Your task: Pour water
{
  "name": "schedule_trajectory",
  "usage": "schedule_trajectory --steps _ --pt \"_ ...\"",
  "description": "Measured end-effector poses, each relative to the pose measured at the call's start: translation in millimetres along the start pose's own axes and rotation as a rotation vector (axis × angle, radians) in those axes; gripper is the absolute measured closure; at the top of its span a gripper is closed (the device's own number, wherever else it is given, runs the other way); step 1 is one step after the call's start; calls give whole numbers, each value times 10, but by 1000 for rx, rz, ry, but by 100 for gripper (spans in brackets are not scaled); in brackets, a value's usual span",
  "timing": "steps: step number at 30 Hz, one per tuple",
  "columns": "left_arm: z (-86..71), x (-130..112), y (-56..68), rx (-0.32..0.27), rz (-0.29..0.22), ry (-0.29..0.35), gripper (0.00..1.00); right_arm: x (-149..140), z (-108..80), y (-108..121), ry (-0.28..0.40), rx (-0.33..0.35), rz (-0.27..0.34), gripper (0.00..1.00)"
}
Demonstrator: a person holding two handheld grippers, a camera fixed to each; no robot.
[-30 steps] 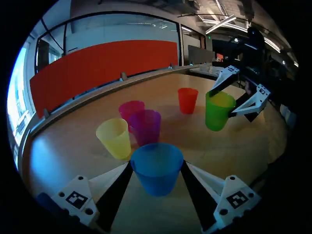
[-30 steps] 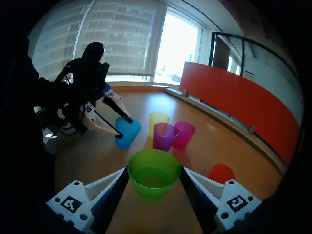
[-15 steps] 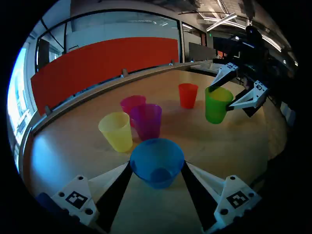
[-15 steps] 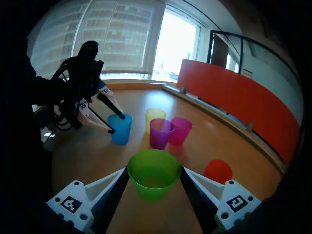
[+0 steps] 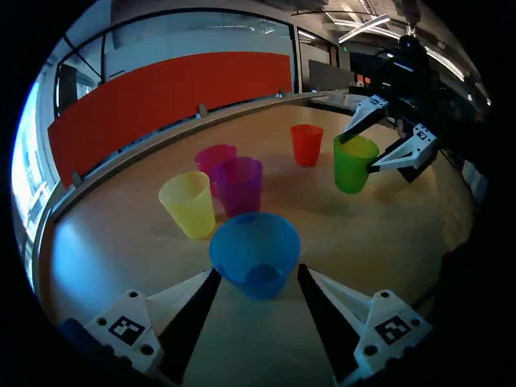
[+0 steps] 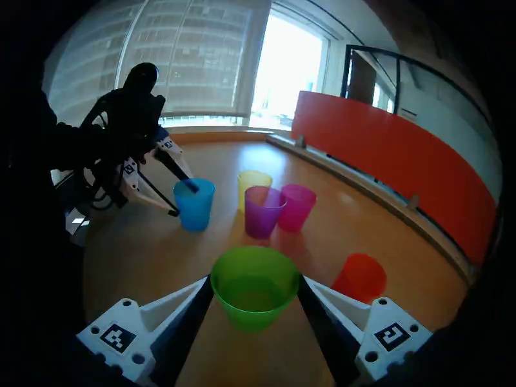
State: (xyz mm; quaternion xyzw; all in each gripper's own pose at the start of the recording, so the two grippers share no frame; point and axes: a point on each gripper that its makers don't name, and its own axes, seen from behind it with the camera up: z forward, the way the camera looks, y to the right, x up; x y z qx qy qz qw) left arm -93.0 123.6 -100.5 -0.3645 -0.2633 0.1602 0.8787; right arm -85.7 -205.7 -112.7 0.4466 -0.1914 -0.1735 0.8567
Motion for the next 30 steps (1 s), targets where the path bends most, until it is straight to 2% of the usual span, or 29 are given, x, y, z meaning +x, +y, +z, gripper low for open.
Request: schedule_trajectory --steps 9,24,30 --pt "-75 -129 17 22 29 -31 12 -160 43 -3 -32 10 14 6" --pt "-340 -236 -14 75 -28 -16 12 -285 14 18 -51 11 57 6" --pt "-416 -226 27 73 -63 0 12 -308 -9 34 -55 5 78 5"
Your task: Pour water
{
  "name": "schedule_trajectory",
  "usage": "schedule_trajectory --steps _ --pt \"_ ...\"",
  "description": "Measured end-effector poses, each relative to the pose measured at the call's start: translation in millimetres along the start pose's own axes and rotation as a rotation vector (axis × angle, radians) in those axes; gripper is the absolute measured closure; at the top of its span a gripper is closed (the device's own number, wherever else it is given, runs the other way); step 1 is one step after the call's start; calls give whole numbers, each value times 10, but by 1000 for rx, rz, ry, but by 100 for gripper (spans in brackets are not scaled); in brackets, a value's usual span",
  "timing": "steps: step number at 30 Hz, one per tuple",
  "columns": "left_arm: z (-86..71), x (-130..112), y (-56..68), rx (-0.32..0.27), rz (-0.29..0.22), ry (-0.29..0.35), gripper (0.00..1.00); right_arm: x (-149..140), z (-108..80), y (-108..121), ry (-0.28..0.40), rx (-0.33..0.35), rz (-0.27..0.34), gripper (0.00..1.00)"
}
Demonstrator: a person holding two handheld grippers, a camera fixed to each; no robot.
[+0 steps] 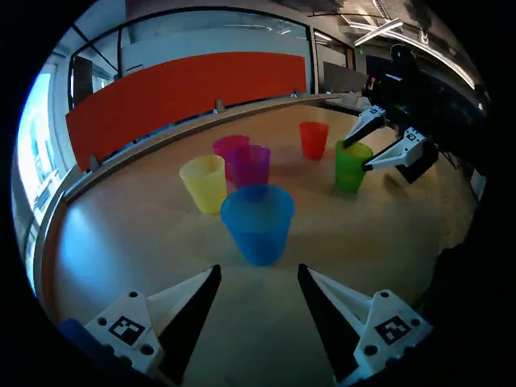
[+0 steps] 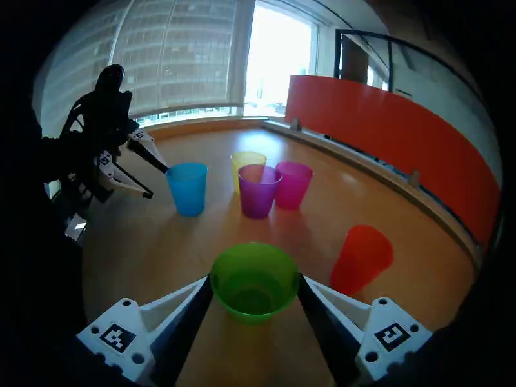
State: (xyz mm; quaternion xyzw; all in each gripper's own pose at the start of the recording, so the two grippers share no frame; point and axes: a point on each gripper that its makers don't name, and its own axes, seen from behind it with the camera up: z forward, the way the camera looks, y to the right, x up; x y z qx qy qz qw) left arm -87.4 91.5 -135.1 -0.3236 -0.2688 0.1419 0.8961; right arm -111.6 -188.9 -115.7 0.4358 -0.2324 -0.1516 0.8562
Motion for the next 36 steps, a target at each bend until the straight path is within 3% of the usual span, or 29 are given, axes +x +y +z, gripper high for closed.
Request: schedule_trajectory --steps 9,21,36 --pt "-75 -82 -57 17 -54 2 12 -23 -17 19 -7 -14 11 3" --pt "-189 -88 -148 50 -81 22 12 -168 -43 37 -50 -34 15 0" --pt "-365 -35 -463 154 -99 61 12 -389 -374 136 -68 -125 30 0"
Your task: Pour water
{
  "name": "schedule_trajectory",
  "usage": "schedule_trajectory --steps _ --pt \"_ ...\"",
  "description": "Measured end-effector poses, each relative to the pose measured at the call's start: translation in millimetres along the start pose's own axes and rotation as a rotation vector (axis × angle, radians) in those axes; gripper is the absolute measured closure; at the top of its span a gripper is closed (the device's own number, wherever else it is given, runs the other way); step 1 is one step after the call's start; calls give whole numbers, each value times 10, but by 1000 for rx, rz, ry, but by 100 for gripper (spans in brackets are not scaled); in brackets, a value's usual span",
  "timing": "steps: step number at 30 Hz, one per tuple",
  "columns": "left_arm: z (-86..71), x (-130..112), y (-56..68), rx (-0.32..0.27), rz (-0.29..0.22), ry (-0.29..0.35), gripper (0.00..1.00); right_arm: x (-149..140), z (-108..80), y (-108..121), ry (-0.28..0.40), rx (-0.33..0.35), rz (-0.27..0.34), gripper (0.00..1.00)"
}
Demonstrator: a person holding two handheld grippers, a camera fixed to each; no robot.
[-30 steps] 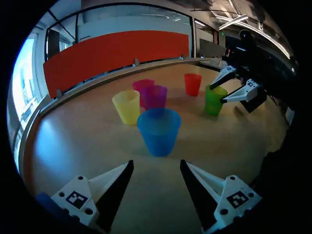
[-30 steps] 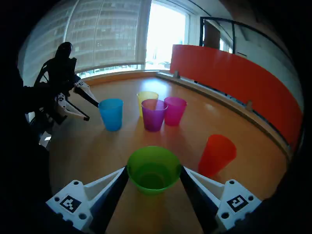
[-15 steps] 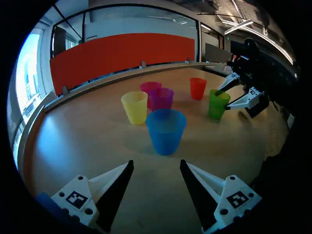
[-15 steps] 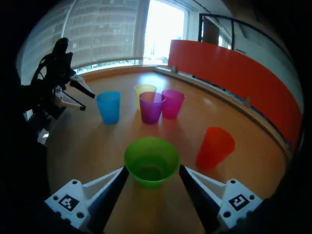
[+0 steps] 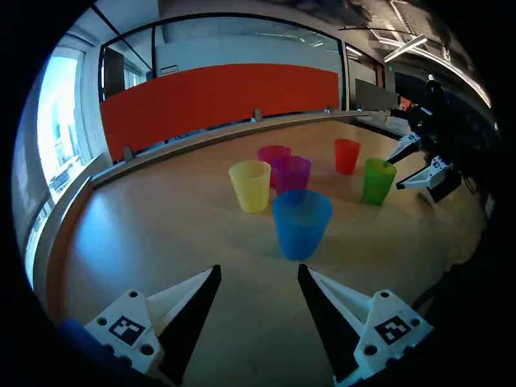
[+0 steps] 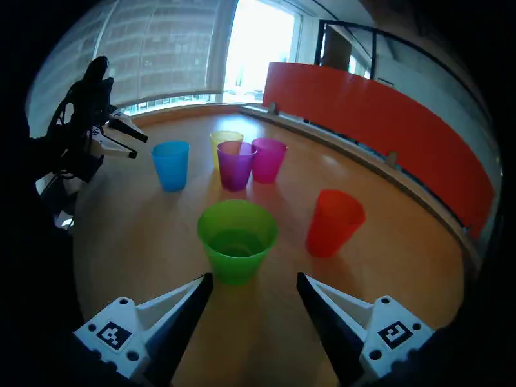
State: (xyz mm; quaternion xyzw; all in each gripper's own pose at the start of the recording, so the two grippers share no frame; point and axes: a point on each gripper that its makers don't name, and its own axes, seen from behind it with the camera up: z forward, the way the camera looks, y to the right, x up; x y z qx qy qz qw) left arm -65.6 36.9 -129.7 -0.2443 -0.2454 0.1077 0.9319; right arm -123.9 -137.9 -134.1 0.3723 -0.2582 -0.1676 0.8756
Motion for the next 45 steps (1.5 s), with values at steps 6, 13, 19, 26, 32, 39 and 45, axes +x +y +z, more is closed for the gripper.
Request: schedule_trajectory --steps 6,13,19,26,32,39,45 --pt "-15 -19 -217 70 -32 13 12 -64 -152 133 9 -63 28 0" --pt "-82 62 -471 149 -89 67 12 -74 -320 337 40 -159 82 0" --pt "-101 163 -666 217 -110 110 12 -21 -421 569 87 -261 146 0" --pt "-63 231 -811 273 -173 165 12 163 -581 901 176 -392 202 0" --pt "-107 291 -964 322 -211 207 12 381 -696 1089 262 -479 232 0" --pt "-176 400 -1106 364 -213 244 12 602 -789 1372 365 -589 264 0" --pt "-207 562 -1141 380 -204 289 12 795 -864 1522 463 -660 266 0"
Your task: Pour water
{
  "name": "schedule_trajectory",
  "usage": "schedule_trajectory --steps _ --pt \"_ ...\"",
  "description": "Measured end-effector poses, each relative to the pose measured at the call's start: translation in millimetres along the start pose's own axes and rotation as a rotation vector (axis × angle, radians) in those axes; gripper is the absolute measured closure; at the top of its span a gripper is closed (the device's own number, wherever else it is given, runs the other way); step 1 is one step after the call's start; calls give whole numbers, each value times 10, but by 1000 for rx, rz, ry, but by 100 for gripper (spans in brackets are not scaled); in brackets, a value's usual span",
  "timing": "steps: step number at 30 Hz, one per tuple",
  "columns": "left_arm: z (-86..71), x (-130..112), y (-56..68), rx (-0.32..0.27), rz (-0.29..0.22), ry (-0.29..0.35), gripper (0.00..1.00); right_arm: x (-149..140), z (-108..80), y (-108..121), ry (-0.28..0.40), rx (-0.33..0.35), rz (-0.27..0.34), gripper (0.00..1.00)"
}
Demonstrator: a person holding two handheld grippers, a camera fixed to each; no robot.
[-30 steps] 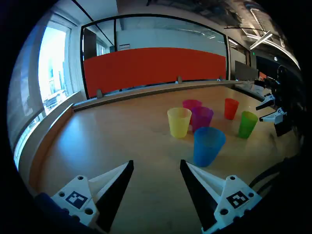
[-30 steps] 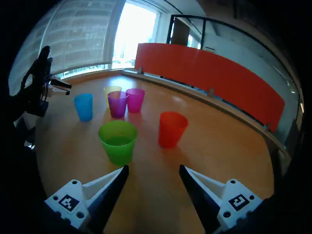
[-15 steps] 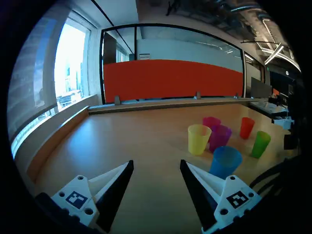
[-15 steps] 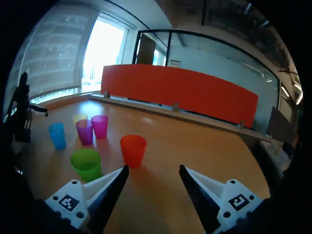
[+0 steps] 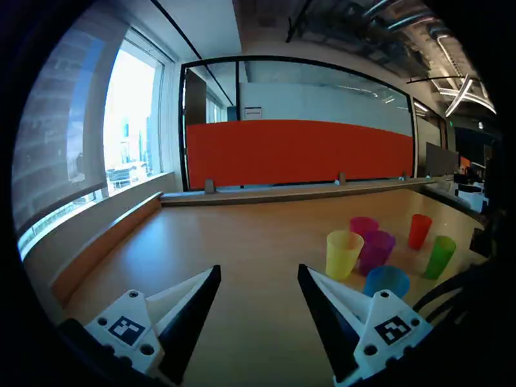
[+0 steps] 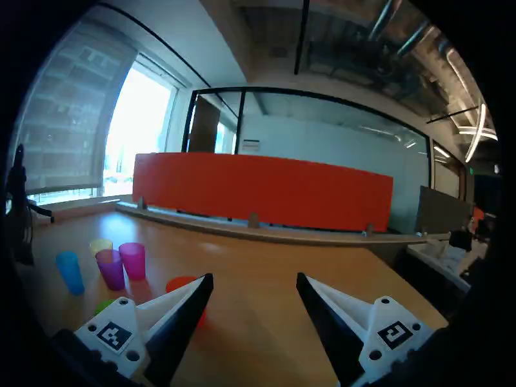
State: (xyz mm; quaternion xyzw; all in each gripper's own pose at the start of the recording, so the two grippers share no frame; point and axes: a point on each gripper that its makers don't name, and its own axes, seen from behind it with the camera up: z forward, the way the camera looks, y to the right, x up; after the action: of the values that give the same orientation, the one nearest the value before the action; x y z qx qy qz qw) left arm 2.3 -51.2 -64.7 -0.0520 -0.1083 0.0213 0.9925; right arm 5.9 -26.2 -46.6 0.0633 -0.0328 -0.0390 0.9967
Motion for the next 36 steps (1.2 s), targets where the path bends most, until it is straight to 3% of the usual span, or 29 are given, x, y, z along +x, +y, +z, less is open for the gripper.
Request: schedule_trajectory --steps 9,15,21,36 --pt "6 189 10 24 16 71 12 237 2 150 118 -88 2 0" --pt "3 383 -1 42 18 151 12 126 24 290 110 -121 64 0" --pt "47 444 90 27 5 195 12 67 7 353 108 -131 100 0" --pt "158 447 24 92 -76 223 12 61 23 375 70 -156 64 0"
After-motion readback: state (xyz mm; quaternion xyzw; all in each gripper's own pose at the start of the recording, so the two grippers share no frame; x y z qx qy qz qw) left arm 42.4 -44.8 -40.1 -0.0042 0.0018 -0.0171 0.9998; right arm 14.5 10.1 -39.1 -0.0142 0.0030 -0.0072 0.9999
